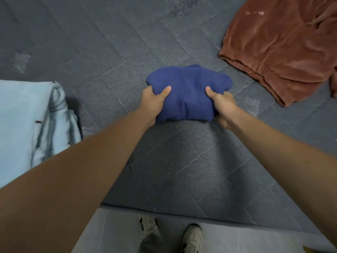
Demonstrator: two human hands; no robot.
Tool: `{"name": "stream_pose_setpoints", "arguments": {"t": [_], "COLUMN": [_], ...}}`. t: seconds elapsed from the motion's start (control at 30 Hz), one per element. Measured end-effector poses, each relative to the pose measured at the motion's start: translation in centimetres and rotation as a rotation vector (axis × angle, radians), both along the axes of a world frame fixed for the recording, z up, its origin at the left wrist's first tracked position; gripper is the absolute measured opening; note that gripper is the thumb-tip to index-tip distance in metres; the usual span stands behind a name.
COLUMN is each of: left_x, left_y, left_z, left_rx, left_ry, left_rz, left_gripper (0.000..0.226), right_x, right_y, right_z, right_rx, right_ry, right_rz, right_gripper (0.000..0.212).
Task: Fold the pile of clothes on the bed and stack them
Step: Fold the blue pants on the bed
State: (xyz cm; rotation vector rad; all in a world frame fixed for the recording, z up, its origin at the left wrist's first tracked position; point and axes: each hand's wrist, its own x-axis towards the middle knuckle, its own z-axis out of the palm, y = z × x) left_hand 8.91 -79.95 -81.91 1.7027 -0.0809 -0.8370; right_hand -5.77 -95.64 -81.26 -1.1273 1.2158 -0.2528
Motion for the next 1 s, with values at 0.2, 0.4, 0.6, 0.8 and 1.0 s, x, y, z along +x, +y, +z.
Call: {"name": "stream_pose_setpoints", "arguments": {"t": [0.2, 0.4, 0.6, 0.8, 1.0], "left_x": [1.0, 1.9, 4.1, 9.6, 15.0], "left_y": [4.0, 11.3, 23.3, 35.7, 43.4], "left_z": [3.2, 13.4, 23.9, 28.4, 24.6], "left_rx": [-0.029, 0.014, 0.092, 0.175, 0.781], "left_ry": [-0.151, -0.3, -0.367, -0.435, -0.671], "left_rz": [0.027, 0.069, 0.082, 0.083, 0.04], "left_gripper": [0.035, 0.032, 0.034, 0.035, 0.05], "right_x": [0.4, 1.5, 5.0, 11.2, 15.0], "right_y": [3.2, 9.0, 19.2, 30.2, 36.4], "right_z": [3.6, 11.8, 20.4, 23.3, 19.0], "right_rx": [0.035, 0.042, 0.072, 0.143, -0.057], "right_ry": [-0.061, -0.175, -0.241, -0.326, -0.025], "right_rz": [0.053, 0.143, 0.253, 0.357, 0.464], "right_gripper": [0.025, 0.019, 0.025, 0.027, 0.025]}}
